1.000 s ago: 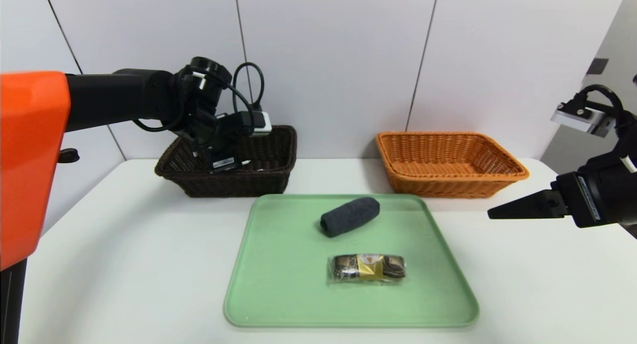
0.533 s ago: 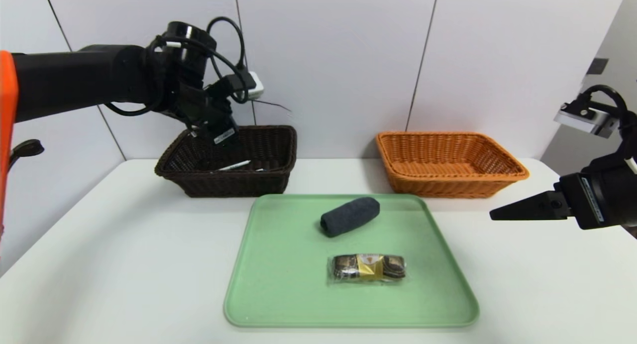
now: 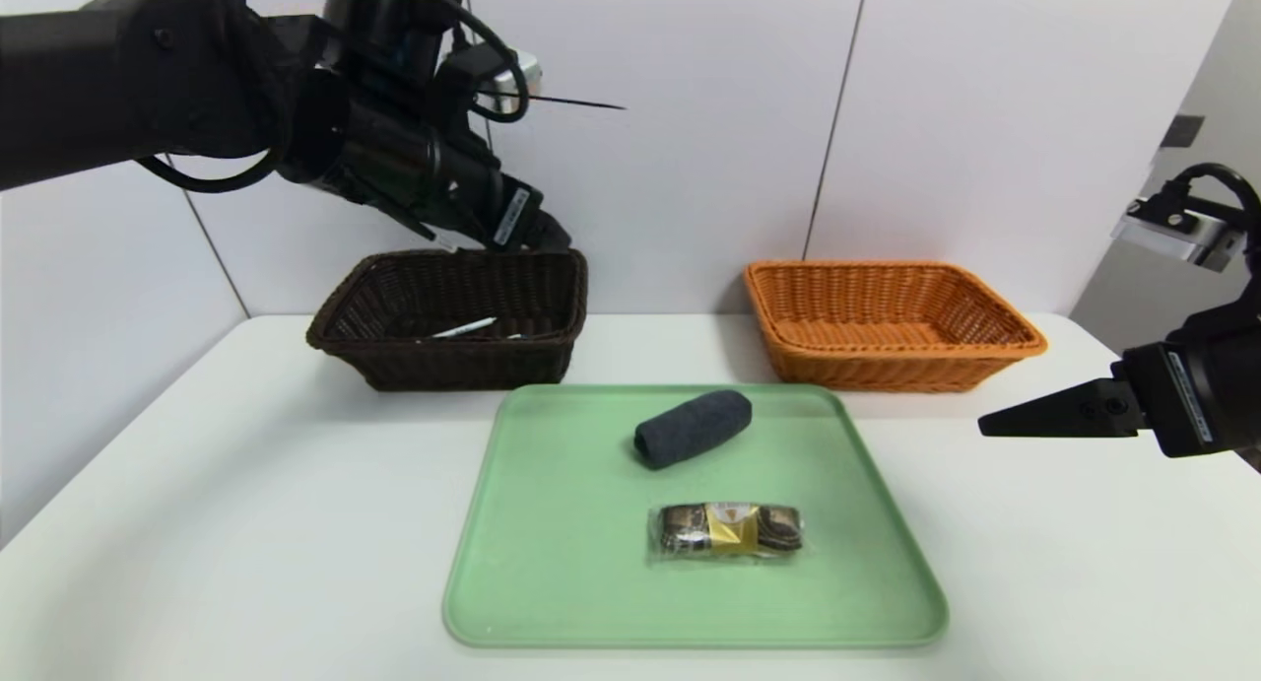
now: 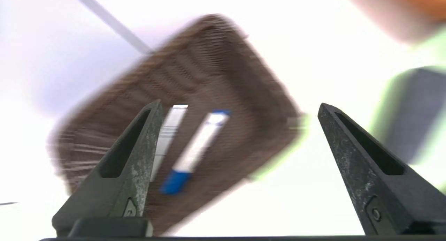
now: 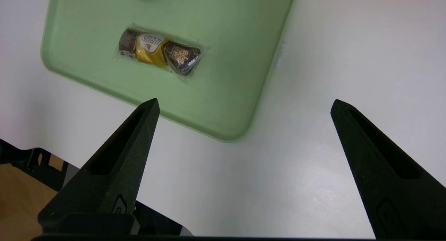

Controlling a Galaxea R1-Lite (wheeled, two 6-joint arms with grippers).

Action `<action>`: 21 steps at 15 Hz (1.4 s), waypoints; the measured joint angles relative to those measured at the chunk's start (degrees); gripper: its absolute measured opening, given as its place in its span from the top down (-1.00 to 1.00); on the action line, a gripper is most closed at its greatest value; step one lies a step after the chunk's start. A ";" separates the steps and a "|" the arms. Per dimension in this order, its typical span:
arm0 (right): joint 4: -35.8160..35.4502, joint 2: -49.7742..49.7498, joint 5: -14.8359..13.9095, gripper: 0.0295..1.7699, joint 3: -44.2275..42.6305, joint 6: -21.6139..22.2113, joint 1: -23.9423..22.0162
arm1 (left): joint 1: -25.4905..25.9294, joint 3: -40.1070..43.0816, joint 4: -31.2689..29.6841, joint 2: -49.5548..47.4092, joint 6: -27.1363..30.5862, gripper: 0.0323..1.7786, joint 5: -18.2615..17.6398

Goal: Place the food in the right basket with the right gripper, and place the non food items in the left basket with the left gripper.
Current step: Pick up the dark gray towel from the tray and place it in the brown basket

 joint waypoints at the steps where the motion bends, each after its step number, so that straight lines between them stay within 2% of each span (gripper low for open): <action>1: 0.00 -0.18 0.00 -0.92 0.05 0.04 -0.01 | -1.71 0.26 0.76 -0.52 -2.11 -0.79 -0.07; 4: 0.07 -0.55 0.06 -0.92 0.13 0.00 -0.78 | -7.98 1.91 1.52 -1.46 -3.22 -0.83 -0.55; 6: 0.00 -0.68 0.15 -0.92 0.10 -0.09 -1.57 | -12.59 2.82 1.57 -1.44 -2.58 -0.85 -2.15; 8: 0.00 -0.79 0.22 -0.92 0.07 -0.09 -2.38 | -15.32 3.07 1.61 -0.52 1.11 -0.86 -4.45; 11: 0.07 -0.94 1.88 -0.92 0.10 -0.24 -3.93 | -17.88 3.69 2.51 1.74 6.24 -0.88 -7.70; 13: 0.11 -1.05 2.05 -0.92 0.10 -0.44 -5.18 | -18.82 3.73 2.60 3.47 6.79 -0.88 -8.86; 21: 0.02 -1.21 2.60 -0.92 1.23 -0.63 -7.03 | -17.51 3.62 1.94 12.18 5.83 -0.90 -8.39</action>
